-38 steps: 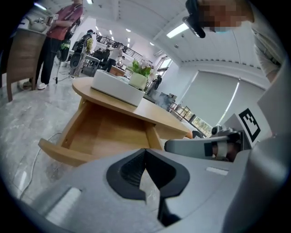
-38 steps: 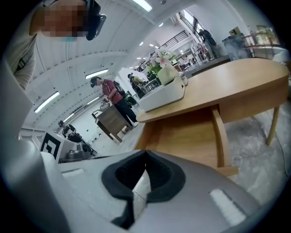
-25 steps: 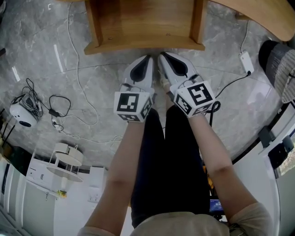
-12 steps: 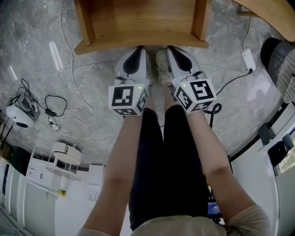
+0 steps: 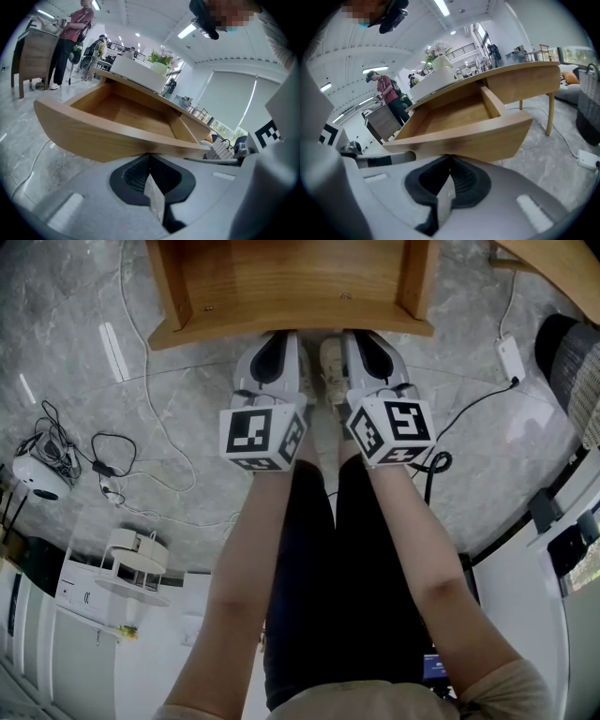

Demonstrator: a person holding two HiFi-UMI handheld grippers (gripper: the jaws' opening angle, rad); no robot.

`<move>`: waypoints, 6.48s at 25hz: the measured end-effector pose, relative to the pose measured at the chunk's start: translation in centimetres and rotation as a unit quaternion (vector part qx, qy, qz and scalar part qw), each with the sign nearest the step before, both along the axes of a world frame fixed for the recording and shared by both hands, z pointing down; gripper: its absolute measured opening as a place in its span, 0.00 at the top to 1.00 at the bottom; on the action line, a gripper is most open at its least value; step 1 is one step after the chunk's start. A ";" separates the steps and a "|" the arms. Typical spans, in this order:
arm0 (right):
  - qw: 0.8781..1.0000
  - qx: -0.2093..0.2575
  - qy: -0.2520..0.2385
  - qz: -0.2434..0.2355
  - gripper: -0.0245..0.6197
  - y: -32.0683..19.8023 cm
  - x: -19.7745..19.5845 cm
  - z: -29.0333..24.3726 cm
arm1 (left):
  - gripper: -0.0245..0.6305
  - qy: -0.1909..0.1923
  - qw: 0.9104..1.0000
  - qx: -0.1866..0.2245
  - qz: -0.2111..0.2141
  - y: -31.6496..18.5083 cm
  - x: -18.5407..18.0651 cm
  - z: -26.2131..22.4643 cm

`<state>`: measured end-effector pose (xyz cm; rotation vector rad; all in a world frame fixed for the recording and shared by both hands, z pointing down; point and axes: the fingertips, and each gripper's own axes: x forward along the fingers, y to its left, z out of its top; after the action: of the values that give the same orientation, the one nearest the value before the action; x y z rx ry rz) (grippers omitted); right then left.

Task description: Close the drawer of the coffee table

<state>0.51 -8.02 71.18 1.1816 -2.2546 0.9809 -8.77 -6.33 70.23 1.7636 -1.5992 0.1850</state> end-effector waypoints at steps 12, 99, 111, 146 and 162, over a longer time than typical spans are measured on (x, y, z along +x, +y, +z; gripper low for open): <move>0.999 -0.012 -0.008 0.030 0.96 -0.7 0.0 -0.2 | 0.96 -0.001 1.000 0.002 0.002 -0.1 -0.9 -0.3; 0.998 0.048 -0.021 0.043 0.96 -13.2 -3.2 -6.3 | 0.96 0.002 0.999 0.040 -0.018 -12.7 -3.8 -6.5; 0.997 0.055 -0.024 0.038 0.96 -15.3 -3.6 -6.2 | 0.96 0.017 0.998 0.050 -0.015 -14.9 -4.2 -6.5; 0.998 0.042 -0.022 0.029 0.96 -17.8 -4.5 -6.4 | 0.96 0.012 0.998 0.063 -0.005 -17.2 -4.9 -6.9; 0.997 0.059 -0.051 -0.017 0.96 -14.2 -4.6 -11.1 | 0.96 0.017 0.996 0.086 -0.014 -14.0 -4.5 -11.0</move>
<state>-4.06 -22.23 60.12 1.1613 -2.4339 0.9264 -13.30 -20.29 59.26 1.8636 -1.6559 0.0038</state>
